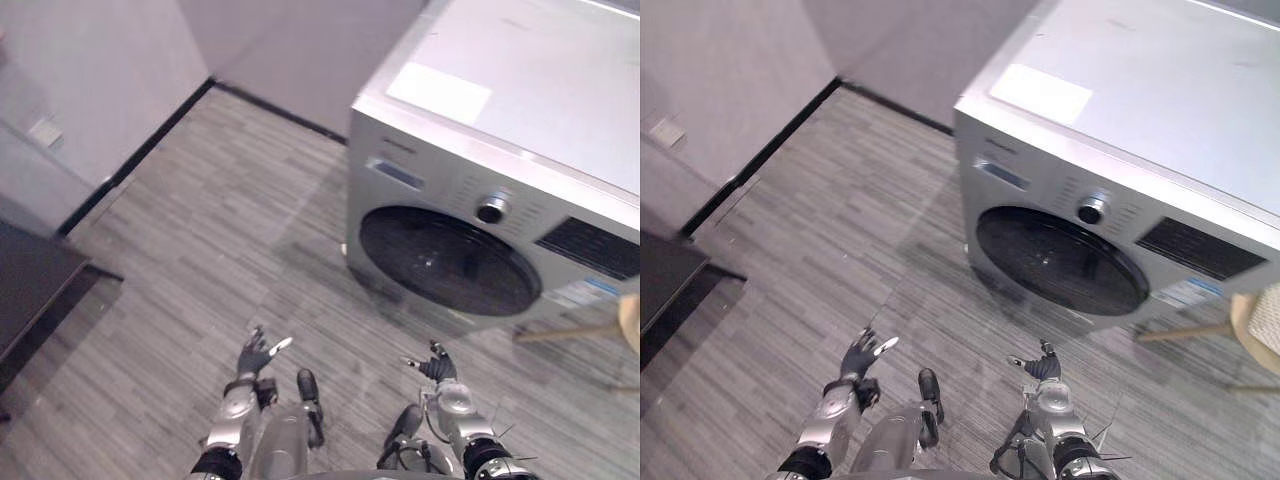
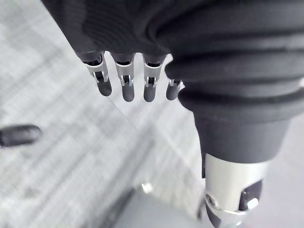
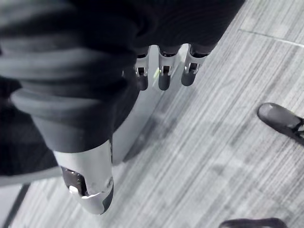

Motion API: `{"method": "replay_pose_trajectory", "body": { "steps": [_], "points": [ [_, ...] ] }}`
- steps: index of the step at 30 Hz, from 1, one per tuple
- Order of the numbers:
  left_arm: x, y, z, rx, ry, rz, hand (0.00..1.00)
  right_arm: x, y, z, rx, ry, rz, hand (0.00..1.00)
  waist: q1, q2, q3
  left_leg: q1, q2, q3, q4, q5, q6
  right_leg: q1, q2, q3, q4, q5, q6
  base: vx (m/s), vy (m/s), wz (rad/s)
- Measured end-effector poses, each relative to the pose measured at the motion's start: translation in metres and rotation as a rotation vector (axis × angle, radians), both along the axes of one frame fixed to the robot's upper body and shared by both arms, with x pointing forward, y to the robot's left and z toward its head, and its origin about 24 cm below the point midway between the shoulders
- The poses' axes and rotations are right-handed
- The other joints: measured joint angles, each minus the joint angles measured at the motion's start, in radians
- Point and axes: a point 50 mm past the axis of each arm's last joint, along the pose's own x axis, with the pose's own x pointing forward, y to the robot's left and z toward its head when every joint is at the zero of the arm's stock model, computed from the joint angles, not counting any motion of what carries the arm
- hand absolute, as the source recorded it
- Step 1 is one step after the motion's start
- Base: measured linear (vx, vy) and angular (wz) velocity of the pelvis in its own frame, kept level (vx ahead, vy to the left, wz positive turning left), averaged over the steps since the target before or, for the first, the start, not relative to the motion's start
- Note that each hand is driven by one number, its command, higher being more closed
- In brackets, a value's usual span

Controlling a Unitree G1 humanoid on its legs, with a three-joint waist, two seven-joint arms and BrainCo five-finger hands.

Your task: Pick up the laundry basket with both hands and put the clothes into the washing machine.

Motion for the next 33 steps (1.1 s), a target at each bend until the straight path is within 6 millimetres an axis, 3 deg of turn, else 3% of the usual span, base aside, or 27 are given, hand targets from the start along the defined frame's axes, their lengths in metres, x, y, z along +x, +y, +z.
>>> {"method": "replay_pose_trajectory", "body": {
  "steps": [2, 3, 4, 5, 6, 7, 8, 9, 10, 11, 13, 15, 17, 19, 21, 23, 25, 27, 29, 30, 32, 33],
  "points": [
    [-0.029, 0.011, -0.011, 0.028, 0.092, 0.023, 0.00, -0.002, 0.009, -0.002, 0.022, 0.012, 0.036, 0.00, 0.000, -0.003, 0.000, -0.001, -0.019, -0.025, 0.091, -0.083, 0.013, 0.034, -0.050, -0.023, 0.078, -0.048, 0.044, 0.17, 0.179, 0.40],
    [-0.048, 0.014, -0.018, 0.030, 0.151, 0.042, 0.00, -0.002, 0.017, -0.003, 0.040, 0.014, 0.073, 0.00, 0.012, -0.016, -0.005, -0.001, -0.031, -0.035, 0.155, -0.141, 0.022, 0.026, -0.106, -0.015, 0.192, -0.097, 0.062, 0.15, 0.153, 0.22],
    [-0.054, 0.015, -0.019, 0.030, 0.170, 0.046, 0.00, -0.003, 0.020, -0.003, 0.044, 0.015, 0.088, 0.00, 0.018, -0.025, -0.010, -0.002, -0.044, -0.043, 0.172, -0.159, 0.027, 0.017, -0.134, -0.009, 0.245, -0.113, 0.074, 0.22, 0.192, 0.41],
    [-0.060, 0.015, -0.022, 0.025, 0.197, 0.048, 0.00, -0.007, 0.022, -0.005, 0.052, 0.025, 0.108, 0.00, 0.015, -0.032, -0.015, -0.001, -0.065, -0.068, 0.197, -0.186, 0.040, -0.024, -0.194, 0.032, 0.405, -0.126, 0.041, 0.24, 0.189, 0.76],
    [-0.057, 0.016, -0.022, 0.030, 0.198, 0.043, 0.00, -0.006, 0.021, -0.004, 0.049, 0.016, 0.129, 0.00, 0.007, -0.031, -0.013, 0.011, -0.083, -0.113, 0.205, -0.197, 0.059, -0.116, -0.234, 0.142, 0.612, -0.107, -0.072, 0.30, 0.207, 0.93],
    [-0.056, 0.018, -0.021, 0.038, 0.195, 0.039, 0.00, -0.007, 0.020, -0.004, 0.063, 0.015, 0.136, 0.00, -0.002, -0.031, -0.013, 0.017, -0.088, -0.140, 0.209, -0.200, 0.067, -0.157, -0.226, 0.218, 0.702, -0.119, -0.082, 0.32, 0.157, 1.32],
    [-0.051, 0.026, -0.017, 0.063, 0.184, 0.030, 0.00, -0.010, 0.013, -0.003, 0.067, 0.004, 0.148, 0.00, -0.021, -0.037, -0.009, 0.044, -0.097, -0.212, 0.207, -0.205, 0.073, -0.231, -0.139, 0.348, 0.838, -0.223, -0.063, 0.28, 0.094, 1.20],
    [-0.050, 0.028, -0.017, 0.069, 0.179, 0.030, 0.00, -0.012, 0.008, -0.003, 0.060, 0.002, 0.147, 0.00, -0.031, -0.042, -0.008, 0.068, -0.108, -0.239, 0.193, -0.205, 0.074, -0.248, -0.105, 0.375, 0.853, -0.255, -0.066, 0.32, 0.050, 1.48],
    [-0.049, 0.030, -0.015, 0.075, 0.172, 0.030, 0.00, -0.014, -0.001, -0.004, 0.039, 0.007, 0.137, 0.00, -0.046, -0.042, -0.001, 0.115, -0.127, -0.281, 0.167, -0.206, 0.076, -0.280, -0.052, 0.412, 0.838, -0.298, -0.078, 0.28, 0.019, 1.06],
    [-0.047, 0.029, -0.015, 0.074, 0.165, 0.028, 0.00, -0.014, -0.006, -0.003, 0.026, 0.008, 0.134, 0.00, -0.053, -0.051, 0.000, 0.137, -0.137, -0.300, 0.159, -0.207, 0.078, -0.298, -0.030, 0.423, 0.817, -0.309, -0.077, 0.43, -0.012, 1.27],
    [-0.029, 0.022, -0.011, 0.061, 0.119, 0.016, 0.00, -0.011, -0.020, 0.001, -0.015, -0.006, 0.131, 0.00, -0.064, -0.052, 0.007, 0.193, -0.157, -0.404, 0.135, -0.211, 0.081, -0.387, 0.065, 0.458, 0.657, -0.312, -0.072, 0.42, -0.072, 1.38],
    [-0.012, 0.013, -0.006, 0.046, 0.068, -0.002, 0.00, -0.009, -0.025, 0.005, -0.024, -0.027, 0.121, 0.00, -0.079, -0.050, 0.012, 0.223, -0.157, -0.495, 0.124, -0.215, 0.072, -0.422, 0.121, 0.509, 0.474, -0.259, -0.060, 0.35, -0.163, 1.67],
    [-0.008, 0.010, -0.004, 0.045, 0.044, -0.014, 0.00, -0.008, -0.024, 0.006, -0.020, -0.042, 0.122, 0.00, -0.091, -0.060, 0.017, 0.259, -0.161, -0.552, 0.128, -0.240, 0.031, -0.426, 0.136, 0.557, 0.348, -0.178, -0.062, 0.36, -0.242, 1.63],
    [-0.008, 0.010, -0.003, 0.046, 0.042, -0.014, 0.00, -0.018, -0.026, 0.001, -0.017, -0.018, 0.112, 0.00, -0.101, -0.059, 0.014, 0.289, -0.145, -0.627, 0.160, -0.287, -0.027, -0.392, 0.136, 0.559, 0.368, -0.040, -0.110, 0.38, -0.346, 1.67],
    [-0.009, 0.007, -0.004, 0.038, 0.039, -0.004, 0.00, -0.016, -0.027, 0.002, -0.009, -0.026, 0.094, 0.00, -0.085, -0.023, 0.016, 0.238, -0.091, -0.607, 0.279, -0.293, -0.067, -0.358, 0.168, 0.489, 0.367, -0.067, -0.138, 0.39, -0.345, 1.02],
    [-0.019, 0.008, -0.008, 0.027, 0.063, 0.032, 0.00, -0.014, -0.020, 0.003, 0.006, -0.033, 0.099, 0.00, -0.076, -0.017, 0.018, 0.147, -0.028, -0.505, 0.507, -0.236, -0.156, -0.283, 0.214, 0.458, 0.324, -0.083, -0.175, 0.35, -0.294, 0.30],
    [-0.025, 0.000, -0.011, 0.006, 0.078, 0.030, 0.00, -0.020, -0.020, -0.001, 0.018, -0.017, 0.071, 0.00, -0.058, -0.023, 0.019, 0.110, 0.081, -0.330, 0.594, -0.251, -0.145, -0.158, 0.240, 0.416, 0.240, -0.077, -0.190, 0.38, -0.234, 0.21],
    [-0.020, -0.007, -0.010, -0.009, 0.059, 0.021, 0.00, -0.020, -0.025, -0.001, 0.010, -0.019, 0.044, 0.00, -0.063, -0.022, 0.018, 0.102, 0.122, -0.248, 0.487, -0.259, -0.131, -0.098, 0.239, 0.394, 0.179, -0.069, -0.190, 0.23, -0.121, 0.35],
    [-0.011, -0.007, -0.006, 0.002, 0.034, 0.000, 0.00, -0.020, -0.030, 0.000, -0.002, -0.020, 0.019, 0.00, -0.064, -0.020, 0.017, 0.097, 0.127, -0.235, 0.322, -0.254, -0.134, -0.083, 0.234, 0.381, 0.154, -0.064, -0.185, 0.13, -0.012, 0.22],
    [-0.007, -0.007, -0.004, 0.014, 0.027, -0.019, 0.00, -0.020, -0.032, 0.000, -0.007, -0.020, 0.007, 0.00, -0.065, -0.018, 0.016, 0.108, 0.125, -0.238, 0.221, -0.230, -0.153, -0.082, 0.231, 0.375, 0.149, -0.062, -0.181, 0.15, 0.065, 0.16],
    [-0.006, -0.010, -0.004, 0.030, 0.030, -0.069, 0.00, -0.024, -0.040, -0.002, -0.031, 0.002, 0.000, 0.00, -0.062, 0.004, 0.005, 0.124, 0.124, -0.243, 0.069, -0.075, -0.146, -0.078, 0.244, 0.377, 0.137, -0.063, -0.161, 0.12, 0.147, 0.00],
    [-0.006, -0.007, -0.004, 0.036, 0.035, -0.082, 0.00, -0.025, -0.038, -0.004, -0.024, 0.012, -0.004, 0.00, -0.060, -0.013, 0.002, 0.132, 0.115, -0.237, 0.060, -0.062, -0.140, -0.076, 0.230, 0.387, 0.131, -0.055, -0.146, 0.07, 0.109, -0.06]
  ]
}}
